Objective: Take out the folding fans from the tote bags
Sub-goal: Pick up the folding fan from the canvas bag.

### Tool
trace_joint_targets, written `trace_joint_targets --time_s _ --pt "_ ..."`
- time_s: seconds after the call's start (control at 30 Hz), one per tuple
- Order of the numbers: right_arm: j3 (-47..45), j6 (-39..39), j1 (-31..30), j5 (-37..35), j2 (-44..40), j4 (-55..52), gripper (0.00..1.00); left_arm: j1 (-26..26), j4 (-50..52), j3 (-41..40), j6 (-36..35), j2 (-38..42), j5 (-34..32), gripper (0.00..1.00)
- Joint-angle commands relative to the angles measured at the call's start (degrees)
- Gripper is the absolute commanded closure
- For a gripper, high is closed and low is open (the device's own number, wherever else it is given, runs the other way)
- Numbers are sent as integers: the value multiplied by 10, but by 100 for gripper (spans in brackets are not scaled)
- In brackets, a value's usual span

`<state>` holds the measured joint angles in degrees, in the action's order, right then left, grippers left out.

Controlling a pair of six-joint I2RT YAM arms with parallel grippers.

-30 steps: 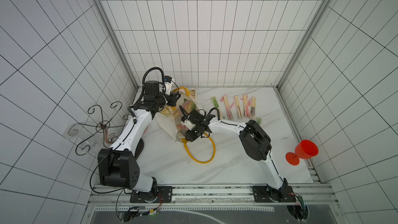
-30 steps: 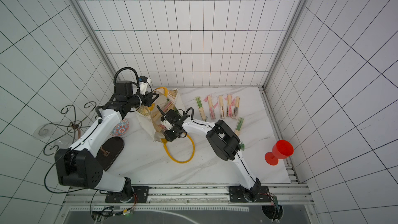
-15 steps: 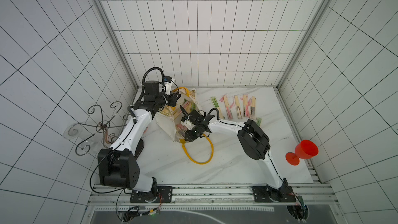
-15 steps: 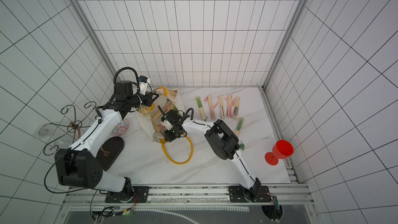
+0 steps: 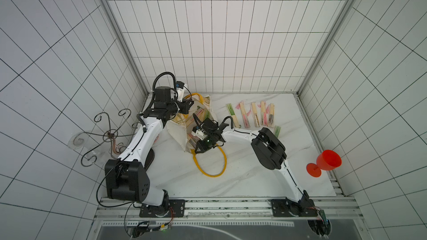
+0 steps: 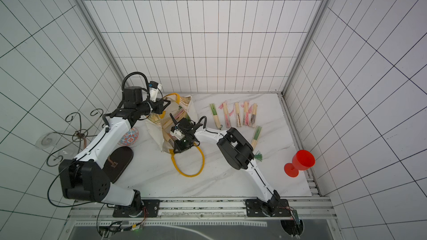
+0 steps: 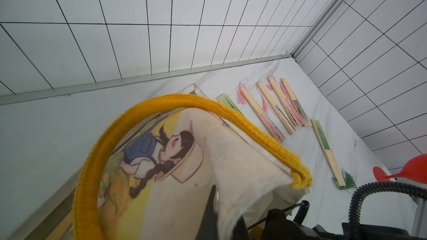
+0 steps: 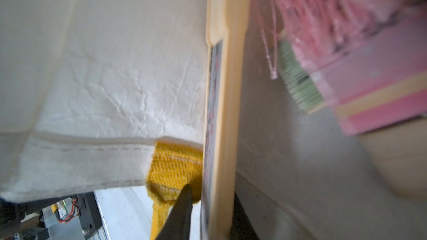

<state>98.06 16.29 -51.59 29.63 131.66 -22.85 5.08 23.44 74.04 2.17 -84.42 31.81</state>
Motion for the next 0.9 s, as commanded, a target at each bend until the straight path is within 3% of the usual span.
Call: trace_joint_targets --time_s 0.0,0.37,0.87 --pt "32 9 2 -7 30 -29 83 -2 -36 21 6 1 22 100" --pt "14 0 2 -33 -25 -30 100 -3 -35 21 5 3 14 100" --pt "-93 1 9 -72 -158 -29 100 -6 -34 20 7 9 -8 100"
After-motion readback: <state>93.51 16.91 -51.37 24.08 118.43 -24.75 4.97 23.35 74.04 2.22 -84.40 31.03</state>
